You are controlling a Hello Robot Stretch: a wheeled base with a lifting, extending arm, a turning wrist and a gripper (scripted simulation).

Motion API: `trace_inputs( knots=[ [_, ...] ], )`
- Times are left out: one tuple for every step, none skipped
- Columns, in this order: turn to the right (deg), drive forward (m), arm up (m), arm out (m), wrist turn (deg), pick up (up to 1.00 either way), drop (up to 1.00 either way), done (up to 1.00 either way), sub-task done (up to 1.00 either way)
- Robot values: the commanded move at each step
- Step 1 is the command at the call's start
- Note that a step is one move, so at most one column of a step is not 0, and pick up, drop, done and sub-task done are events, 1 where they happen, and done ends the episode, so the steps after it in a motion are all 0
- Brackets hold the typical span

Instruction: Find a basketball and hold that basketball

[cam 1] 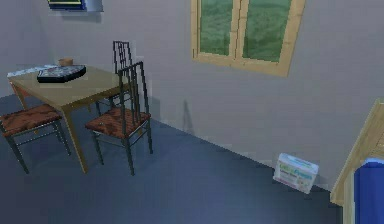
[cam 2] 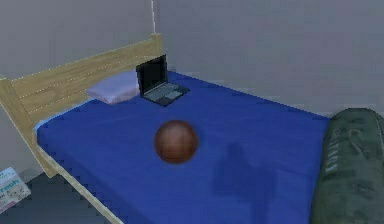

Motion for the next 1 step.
trace_inputs(
  knots=[
    [0.0, 0.0, 0.5, 0.0, 0.0, 0.0, 0.0, 0.0, 0.0]
  ],
)
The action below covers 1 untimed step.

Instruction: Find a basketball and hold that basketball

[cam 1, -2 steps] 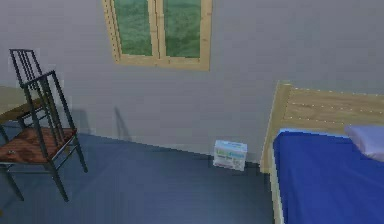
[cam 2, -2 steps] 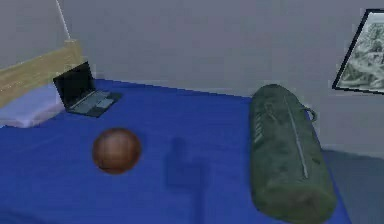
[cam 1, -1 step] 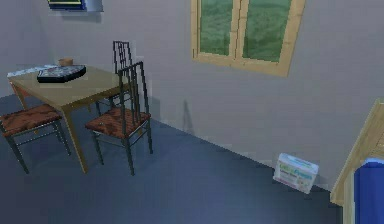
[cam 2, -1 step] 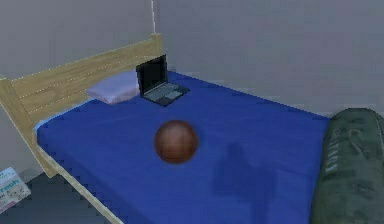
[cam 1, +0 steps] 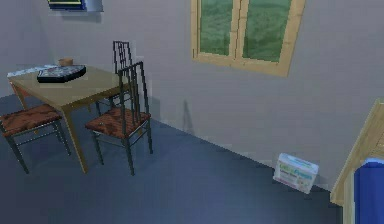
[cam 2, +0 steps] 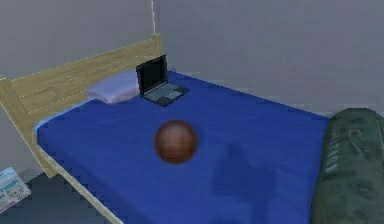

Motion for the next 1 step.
trace_inputs(
  knots=[
    [0.0, 0.0, 0.3, 0.0, 0.0, 0.0, 0.0, 0.0, 0.0]
  ],
)
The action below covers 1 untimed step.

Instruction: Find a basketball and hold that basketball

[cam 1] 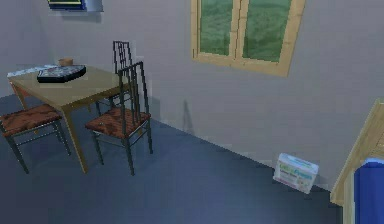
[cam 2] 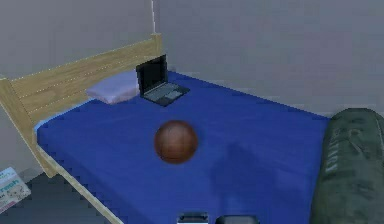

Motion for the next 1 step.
trace_inputs(
  knots=[
    [0.0, 0.0, 0.0, 0.4, 0.0, 0.0, 0.0, 0.0, 0.0]
  ],
)
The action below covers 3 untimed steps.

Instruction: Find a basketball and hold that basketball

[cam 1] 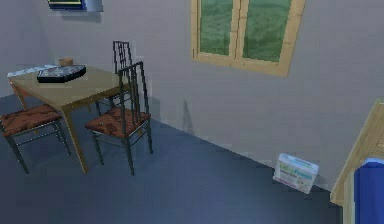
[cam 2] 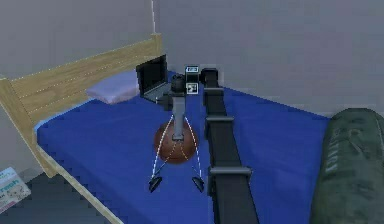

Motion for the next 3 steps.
trace_inputs(
  knots=[
    [0.0, 0.0, 0.0, 0.0, 45.0, 0.0, 0.0, 0.0, 0.0],
    [0.0, 0.0, 0.0, 0.0, 45.0, 0.0, 0.0, 0.0, 0.0],
    [0.0, 0.0, 0.0, 0.0, 45.0, 0.0, 0.0, 0.0, 0.0]
  ],
)
